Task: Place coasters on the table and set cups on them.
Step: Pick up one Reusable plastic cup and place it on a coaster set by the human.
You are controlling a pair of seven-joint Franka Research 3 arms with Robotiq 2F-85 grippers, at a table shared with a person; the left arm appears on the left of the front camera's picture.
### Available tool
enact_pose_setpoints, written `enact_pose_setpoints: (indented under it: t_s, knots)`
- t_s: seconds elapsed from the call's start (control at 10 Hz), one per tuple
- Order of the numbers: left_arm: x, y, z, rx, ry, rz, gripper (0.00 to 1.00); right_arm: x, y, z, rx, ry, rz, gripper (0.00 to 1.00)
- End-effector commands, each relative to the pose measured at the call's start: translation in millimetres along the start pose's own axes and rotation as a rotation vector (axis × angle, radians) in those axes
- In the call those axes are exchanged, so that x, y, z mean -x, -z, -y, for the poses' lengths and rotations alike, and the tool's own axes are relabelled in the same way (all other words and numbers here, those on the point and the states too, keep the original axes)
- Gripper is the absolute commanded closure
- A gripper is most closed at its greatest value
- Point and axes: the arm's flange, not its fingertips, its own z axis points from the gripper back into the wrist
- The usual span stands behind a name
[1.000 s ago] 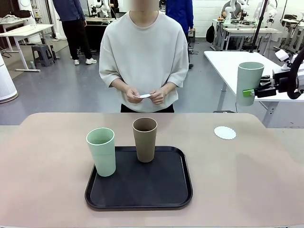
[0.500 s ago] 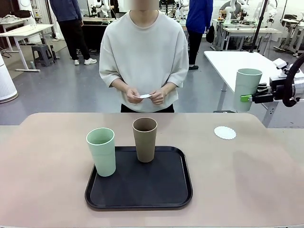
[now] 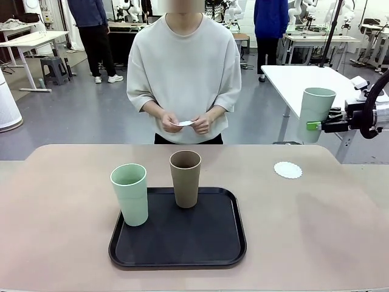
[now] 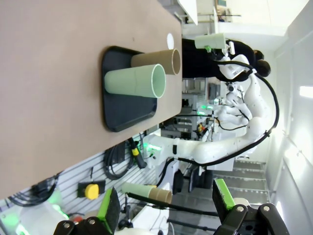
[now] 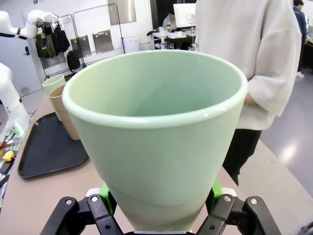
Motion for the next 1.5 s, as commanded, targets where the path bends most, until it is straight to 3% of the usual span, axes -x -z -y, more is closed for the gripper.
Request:
enact_pose_setpoints:
  t_s: [0.0, 0.5, 1.4]
  knots:
    - [1, 0, 1, 0.012, 0.001, 0.006, 0.0, -1, 1, 1, -0.023, 0.006, -0.001, 0.18]
    - [1, 0, 1, 0.012, 0.001, 0.006, 0.0, 44, 16, 15, -0.033, 0.052, 0.019, 0.18]
    - [1, 0, 1, 0.012, 0.001, 0.006, 0.0, 94, 48, 23, -0.187, 0.028, -0.02, 0.18]
